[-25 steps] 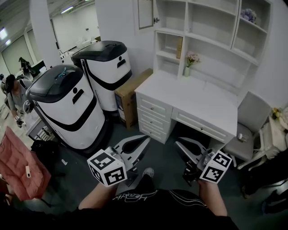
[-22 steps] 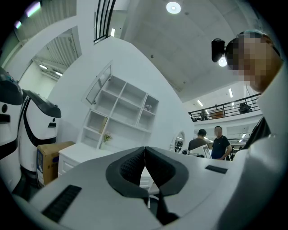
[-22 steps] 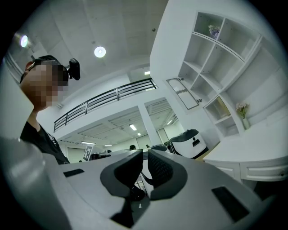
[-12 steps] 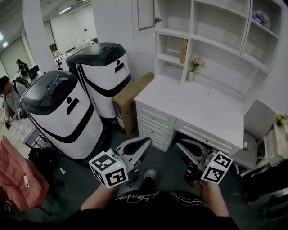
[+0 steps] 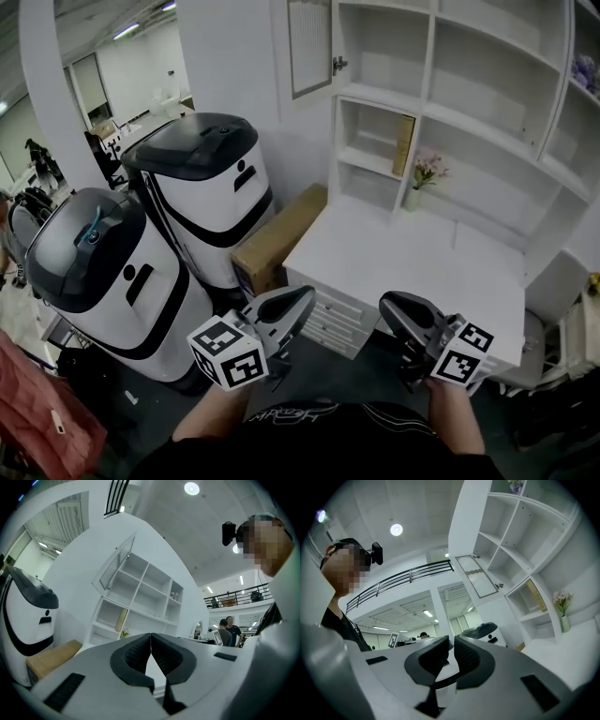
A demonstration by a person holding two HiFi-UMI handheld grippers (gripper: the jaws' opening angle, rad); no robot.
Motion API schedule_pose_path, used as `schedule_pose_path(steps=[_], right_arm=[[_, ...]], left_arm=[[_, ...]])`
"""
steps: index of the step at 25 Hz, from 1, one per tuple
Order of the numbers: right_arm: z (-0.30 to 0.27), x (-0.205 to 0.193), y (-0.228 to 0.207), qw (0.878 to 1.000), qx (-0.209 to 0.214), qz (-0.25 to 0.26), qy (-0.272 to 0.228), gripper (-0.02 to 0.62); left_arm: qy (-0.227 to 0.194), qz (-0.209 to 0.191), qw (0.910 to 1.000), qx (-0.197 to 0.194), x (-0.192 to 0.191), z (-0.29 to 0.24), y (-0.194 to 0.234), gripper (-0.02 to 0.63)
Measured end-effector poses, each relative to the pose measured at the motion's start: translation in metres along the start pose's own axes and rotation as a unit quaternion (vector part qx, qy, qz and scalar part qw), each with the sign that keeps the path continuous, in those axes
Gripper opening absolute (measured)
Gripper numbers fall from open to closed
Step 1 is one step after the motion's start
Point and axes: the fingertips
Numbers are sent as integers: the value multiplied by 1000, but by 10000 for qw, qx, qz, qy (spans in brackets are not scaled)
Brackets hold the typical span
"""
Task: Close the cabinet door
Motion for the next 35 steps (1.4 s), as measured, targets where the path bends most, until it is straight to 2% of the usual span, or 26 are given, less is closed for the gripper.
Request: schedule_pose_path(steps=[4, 7, 14, 19, 23, 30, 33, 35], right_arm=[[-45, 6, -48, 9997, -142, -1, 184, 61], [-67, 12, -75, 9995, -260, 15, 198, 61], [-90, 25, -106, 9985, -423, 166, 289, 61], [-102, 39, -128, 9988, -381, 225, 188, 61], [-117, 49, -151, 9995, -193, 203, 174, 61], [-156, 73, -197, 9998, 173, 113, 54, 61], [-170, 75, -219, 9996, 255, 44, 82, 61], [-179, 77, -230, 9995, 292, 5, 74, 61]], left_arm=[[76, 239, 9993, -282, 13, -36, 71, 21], [-56, 131, 9997, -173, 33, -53, 114, 21], [-153, -281, 9992, -220, 68, -80, 152, 23], [-326, -484, 9983, -59, 87, -99, 175, 23], [-424, -760, 9962, 52, 104, -116, 189, 24], [-470, -1093, 9914, 546, 145, -148, 233, 32], [-614, -1259, 9871, 774, 160, -157, 254, 120], [-707, -1260, 9853, 916, 170, -160, 268, 142]])
Point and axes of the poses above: the fingertips, and each gripper's own axes: z backward along the fingers, y to its left, x out of its top, and after that the axes turned 1 degree about z, right-handed
